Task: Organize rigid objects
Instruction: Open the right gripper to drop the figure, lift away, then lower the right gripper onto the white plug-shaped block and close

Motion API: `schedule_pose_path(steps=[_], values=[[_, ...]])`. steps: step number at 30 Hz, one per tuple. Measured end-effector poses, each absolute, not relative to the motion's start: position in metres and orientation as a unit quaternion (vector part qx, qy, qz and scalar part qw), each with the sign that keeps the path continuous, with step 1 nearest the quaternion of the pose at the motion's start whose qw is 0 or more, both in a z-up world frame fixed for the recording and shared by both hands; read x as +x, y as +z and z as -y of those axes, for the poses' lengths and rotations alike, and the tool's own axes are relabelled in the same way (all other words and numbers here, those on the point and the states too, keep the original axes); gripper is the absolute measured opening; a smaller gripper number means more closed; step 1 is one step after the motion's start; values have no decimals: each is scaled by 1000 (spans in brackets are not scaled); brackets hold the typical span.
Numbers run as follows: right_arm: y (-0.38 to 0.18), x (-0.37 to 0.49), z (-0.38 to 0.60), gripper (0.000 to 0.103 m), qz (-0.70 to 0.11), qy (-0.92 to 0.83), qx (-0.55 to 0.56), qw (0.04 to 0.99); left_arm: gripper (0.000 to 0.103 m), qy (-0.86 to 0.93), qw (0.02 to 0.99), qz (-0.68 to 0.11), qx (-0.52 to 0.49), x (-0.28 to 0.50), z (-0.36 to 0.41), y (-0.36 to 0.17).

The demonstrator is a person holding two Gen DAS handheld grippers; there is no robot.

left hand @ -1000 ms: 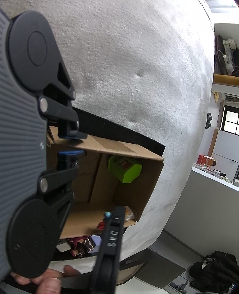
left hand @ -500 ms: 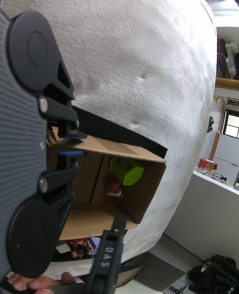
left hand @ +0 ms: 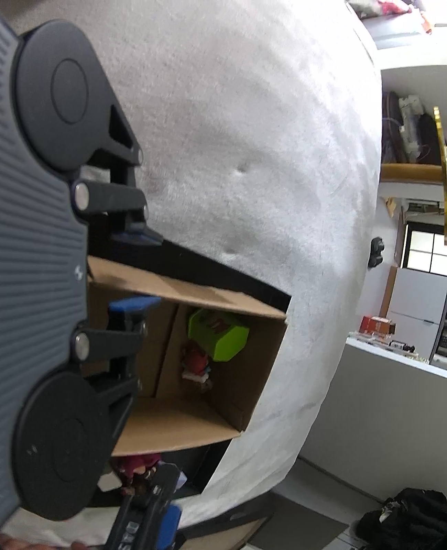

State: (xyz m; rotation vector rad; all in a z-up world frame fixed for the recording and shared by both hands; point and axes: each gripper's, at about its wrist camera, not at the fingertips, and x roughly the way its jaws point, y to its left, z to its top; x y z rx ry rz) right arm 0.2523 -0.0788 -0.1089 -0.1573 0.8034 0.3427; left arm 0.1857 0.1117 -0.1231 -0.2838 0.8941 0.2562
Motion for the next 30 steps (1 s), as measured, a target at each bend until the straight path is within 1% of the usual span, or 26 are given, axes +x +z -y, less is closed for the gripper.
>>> schedule_pose_path(steps=[2,4,6,7,8,9,10,12,16,25,30], values=[[-109,252,89,73,-390,165,-72,903,38,126,882,-432,-139,187,-111,-121],[-111,252,101,74,-393,163,-66,903,43,123,883,-434,-132,188,-106,-120],[-115,252,113,75,-396,161,-61,902,60,120,883,-438,-115,191,-100,-119],[-117,252,117,75,-397,161,-59,902,64,120,884,-439,-108,191,-97,-119],[-120,252,123,75,-398,160,-56,901,72,118,885,-438,-103,192,-95,-119],[-122,252,127,75,-399,160,-51,901,76,118,886,-438,-100,192,-94,-118],[-125,253,133,75,-400,160,-42,902,78,118,886,-439,-97,192,-93,-118],[-131,254,143,75,-401,159,-25,902,80,118,885,-442,-84,193,-89,-117],[-143,255,160,75,-404,161,-13,900,80,125,885,-442,-78,194,-81,-111],[-162,259,194,75,-429,161,27,889,81,110,886,-448,-31,204,-35,-97],[-176,262,209,74,-441,160,37,883,81,106,883,-457,-7,211,-16,-99]])
